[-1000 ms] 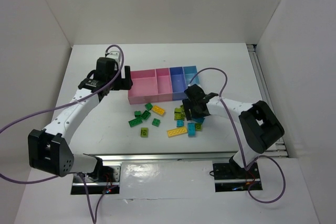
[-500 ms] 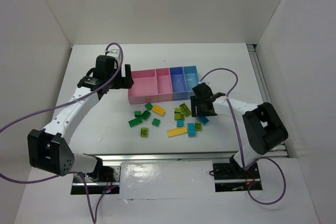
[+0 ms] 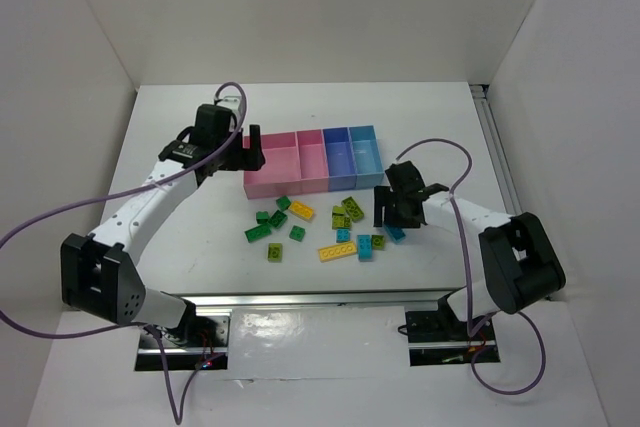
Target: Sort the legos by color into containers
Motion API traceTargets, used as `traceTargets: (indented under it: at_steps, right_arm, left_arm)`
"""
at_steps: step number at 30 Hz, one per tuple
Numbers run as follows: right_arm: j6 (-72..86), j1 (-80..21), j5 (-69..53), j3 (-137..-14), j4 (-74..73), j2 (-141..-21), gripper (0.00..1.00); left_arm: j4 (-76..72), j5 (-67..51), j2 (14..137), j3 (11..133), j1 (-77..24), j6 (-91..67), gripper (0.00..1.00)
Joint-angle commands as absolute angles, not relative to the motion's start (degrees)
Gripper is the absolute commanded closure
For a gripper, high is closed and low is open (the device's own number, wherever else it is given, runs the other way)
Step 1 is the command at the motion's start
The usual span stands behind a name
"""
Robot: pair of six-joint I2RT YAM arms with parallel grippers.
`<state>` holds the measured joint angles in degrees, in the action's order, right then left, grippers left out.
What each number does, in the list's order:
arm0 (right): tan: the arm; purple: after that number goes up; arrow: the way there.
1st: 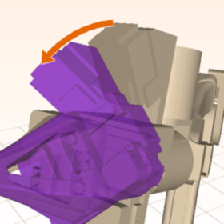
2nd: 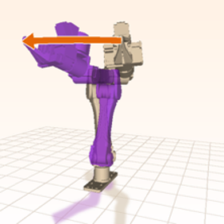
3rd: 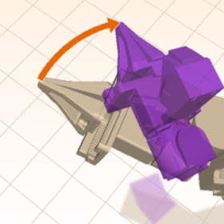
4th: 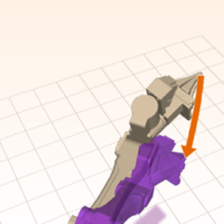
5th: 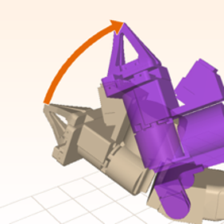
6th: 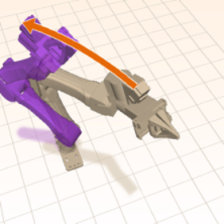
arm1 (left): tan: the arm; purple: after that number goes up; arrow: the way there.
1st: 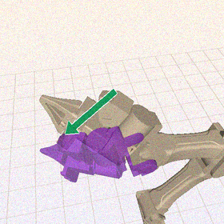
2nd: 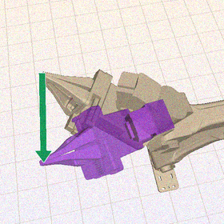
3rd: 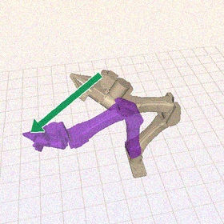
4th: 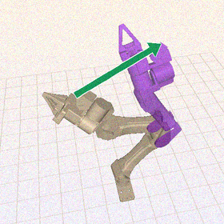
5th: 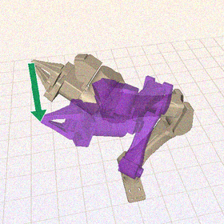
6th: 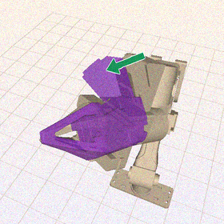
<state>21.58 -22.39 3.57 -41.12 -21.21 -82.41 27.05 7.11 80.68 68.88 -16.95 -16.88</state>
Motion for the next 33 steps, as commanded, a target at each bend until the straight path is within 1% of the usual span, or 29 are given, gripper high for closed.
traceTargets:
  at_steps: [1,2,3,5,6,8,9,12,15,20,23,25,30,32,33]
  right_arm:
    - [22.49,-22.32,3.07,-40.96,-21.44,-80.68,0.28]
    - [23.28,-22.32,3.77,-40.96,-21.45,-80.68,0.30]
    - [23.29,-22.32,4.39,-40.96,-21.45,-81.21,0.38]
    - [24.08,-22.32,6.58,-41.84,-22.76,-82.69,0.44]
    - [24.60,-22.32,7.29,-42.62,-22.76,-83.31,0.52]
    - [25.31,-22.32,9.48,-43.33,-24.34,-84.10,0.56]
    - [25.31,-22.32,10.36,-43.94,-24.35,-84.11,0.56]
    - [26.63,-22.32,12.82,-45.43,-24.96,-84.11,0.64]
    - [27.86,-22.32,14.23,-49.73,-27.15,-83.41,0.64]
    - [27.69,-22.32,14.77,-61.33,-28.83,-83.58,0.64]
    - [27.16,-22.32,14.77,-69.06,-28.31,-88.05,0.64]
    - [26.54,-22.32,14.77,-73.10,-27.52,-93.32,0.64]
    - [24.09,-22.32,15.90,-87.96,-26.72,-106.15,0.62]
    - [24.08,-22.32,16.44,-93.57,-27.42,-111.43,0.59]
    - [23.56,-22.32,16.44,-95.17,-28.20,-113.79,0.46]
  left_arm:
    - [27.16,7.03,81.47,71.63,-17.75,-17.67,0.00]
    - [27.16,7.03,81.47,71.63,-17.75,-17.67,0.00]
    - [27.16,7.03,81.47,71.63,-17.75,-17.67,0.00]
    - [27.16,7.03,82.00,71.63,-18.28,-17.67,0.00]
    - [27.16,7.03,82.00,71.63,-18.28,-17.67,0.00]
    - [27.16,7.03,82.00,71.63,-18.81,-17.67,0.00]
    - [27.16,7.03,82.52,71.63,-18.81,-17.67,0.00]
    - [27.16,7.03,82.53,72.16,-18.81,-17.14,0.00]
    - [27.16,7.03,82.53,72.16,-18.81,-17.14,0.00]
    - [27.16,5.80,82.53,72.16,-18.81,-17.14,0.00]
    - [27.16,4.39,82.53,72.16,-18.81,-17.14,0.00]
    - [27.16,2.91,82.53,72.16,-18.81,-17.14,0.00]
    - [27.16,2.37,81.48,72.16,-19.34,-17.14,0.00]
    - [27.16,2.98,81.47,72.16,-19.34,-17.66,0.00]
    - [27.16,2.99,80.87,72.16,-19.34,-18.54,0.00]
